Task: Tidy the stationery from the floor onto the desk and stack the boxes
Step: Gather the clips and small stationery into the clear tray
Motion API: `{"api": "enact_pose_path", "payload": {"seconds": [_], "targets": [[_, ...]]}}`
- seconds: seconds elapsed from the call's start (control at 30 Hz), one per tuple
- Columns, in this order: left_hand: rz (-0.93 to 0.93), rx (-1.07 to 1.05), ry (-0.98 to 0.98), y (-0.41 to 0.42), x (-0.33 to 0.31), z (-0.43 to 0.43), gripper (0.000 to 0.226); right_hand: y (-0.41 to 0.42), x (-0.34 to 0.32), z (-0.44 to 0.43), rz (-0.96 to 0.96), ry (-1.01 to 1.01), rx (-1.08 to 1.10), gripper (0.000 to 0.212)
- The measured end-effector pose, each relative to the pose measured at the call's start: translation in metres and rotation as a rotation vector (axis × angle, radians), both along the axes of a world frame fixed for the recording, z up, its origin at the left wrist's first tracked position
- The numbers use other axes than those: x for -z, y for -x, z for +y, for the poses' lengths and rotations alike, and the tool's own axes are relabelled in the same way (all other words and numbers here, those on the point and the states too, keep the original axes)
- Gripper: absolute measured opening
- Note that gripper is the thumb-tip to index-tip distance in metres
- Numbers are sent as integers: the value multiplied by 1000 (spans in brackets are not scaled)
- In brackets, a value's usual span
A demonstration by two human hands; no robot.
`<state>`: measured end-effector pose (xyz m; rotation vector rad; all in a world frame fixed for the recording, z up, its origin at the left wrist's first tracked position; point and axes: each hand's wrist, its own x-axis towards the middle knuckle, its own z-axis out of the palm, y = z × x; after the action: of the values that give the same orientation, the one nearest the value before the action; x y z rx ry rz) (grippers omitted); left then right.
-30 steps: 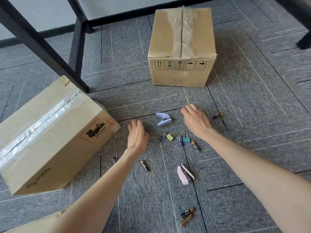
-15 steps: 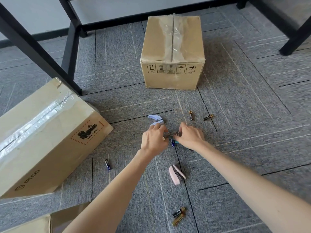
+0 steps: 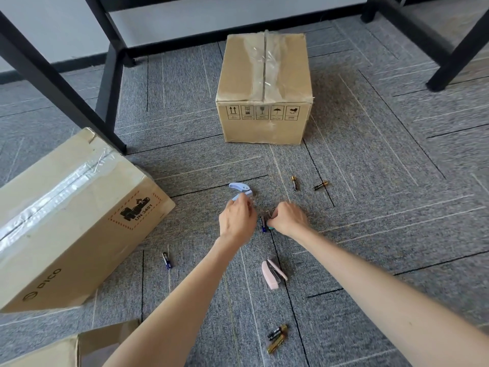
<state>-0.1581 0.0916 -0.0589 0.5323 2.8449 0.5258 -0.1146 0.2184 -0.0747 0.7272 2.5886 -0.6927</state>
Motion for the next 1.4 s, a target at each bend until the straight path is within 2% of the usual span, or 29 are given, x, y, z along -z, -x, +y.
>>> {"api": "enact_pose_path", "payload": {"seconds": [0.1,0.17,0.23,0.27,0.37,0.4,0.5,0.57,0.67,0.73,0.87,0.93,1.07,1.17,1.3,1.4], "targets": [[-249,-221,-180,4,-5,-6,18,-5,5,-10,32,-42,-78,27],[-461,-338,-472,8,-9,-16,19,-7,5,-14,100,20,-60,25],[-617,-427,-719,10,-13,-27,9,-5,2,-14,138,257,98,17],[-673,-458,-787,10,-14,-33,6,-3,0,-12,140,444,215,14],[-804,-547,-950,10,-18,-47,18,1,-10,-5,137,1051,543,1],[-841,-582,-1015,10,-18,-50,24,0,-14,-2,149,1192,613,7],[-902,-639,-1136,9,-19,-56,29,-6,-26,6,188,1474,755,26],[-899,-595,-1069,8,-17,-57,20,-9,-30,9,191,1550,780,30],[-828,-489,-854,1,-11,-55,8,-11,-34,11,162,1531,736,20],[-739,-318,-671,-9,-9,-52,9,-13,-33,12,121,1450,680,9],[-456,252,-123,-33,-13,-46,29,-23,-23,15,25,1163,510,11],[-386,417,22,-40,-18,-44,45,-29,-22,16,6,1013,425,15],[-316,676,156,-51,-26,-36,68,-38,-26,20,-14,839,336,18],[-217,807,258,-58,-17,-35,73,-42,-32,21,-13,782,290,17],[-61,910,304,-69,-6,-33,56,-45,-33,21,-9,683,249,28],[22,902,282,-65,-1,-40,41,-44,-30,18,-22,547,146,24]]}}
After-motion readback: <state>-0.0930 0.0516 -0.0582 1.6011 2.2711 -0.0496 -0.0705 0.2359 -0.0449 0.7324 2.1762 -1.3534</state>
